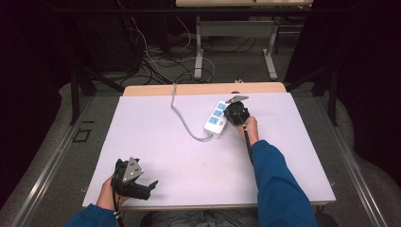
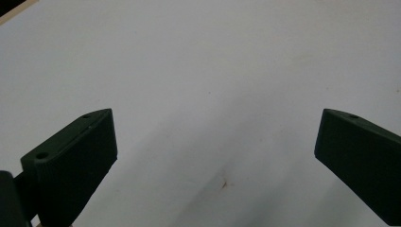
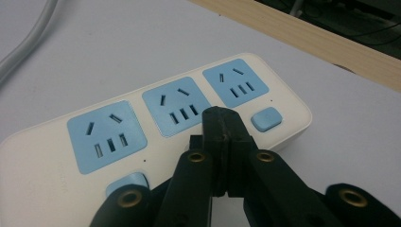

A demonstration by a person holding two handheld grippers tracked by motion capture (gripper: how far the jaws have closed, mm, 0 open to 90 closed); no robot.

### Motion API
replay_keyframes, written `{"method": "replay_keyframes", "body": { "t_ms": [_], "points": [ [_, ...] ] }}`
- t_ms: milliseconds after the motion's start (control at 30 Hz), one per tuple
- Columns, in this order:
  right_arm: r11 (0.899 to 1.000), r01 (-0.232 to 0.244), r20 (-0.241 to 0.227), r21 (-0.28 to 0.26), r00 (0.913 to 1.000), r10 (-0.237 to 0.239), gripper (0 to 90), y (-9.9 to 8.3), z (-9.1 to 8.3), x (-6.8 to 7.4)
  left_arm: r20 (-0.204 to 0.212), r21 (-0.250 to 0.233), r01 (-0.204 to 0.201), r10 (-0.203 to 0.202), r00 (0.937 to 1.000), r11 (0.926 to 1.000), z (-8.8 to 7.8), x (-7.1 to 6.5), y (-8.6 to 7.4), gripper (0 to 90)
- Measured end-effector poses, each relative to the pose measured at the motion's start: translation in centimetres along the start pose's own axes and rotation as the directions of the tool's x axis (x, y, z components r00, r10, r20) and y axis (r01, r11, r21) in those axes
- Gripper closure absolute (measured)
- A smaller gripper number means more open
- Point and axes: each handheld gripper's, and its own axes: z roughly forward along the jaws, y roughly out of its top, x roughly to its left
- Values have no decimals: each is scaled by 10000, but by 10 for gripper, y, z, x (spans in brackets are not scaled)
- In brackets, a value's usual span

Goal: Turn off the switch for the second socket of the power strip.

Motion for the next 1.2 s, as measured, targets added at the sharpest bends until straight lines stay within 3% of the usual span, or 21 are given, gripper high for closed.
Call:
{"method": "replay_keyframes", "body": {
  "t_ms": [1200],
  "points": [
    [10000, 52, -166, 46, 9998, -51, 900, 4, -3, 2, 46, 14, 5, -5, 10000, 10000, 0, 0, 0, 2]
  ]
}}
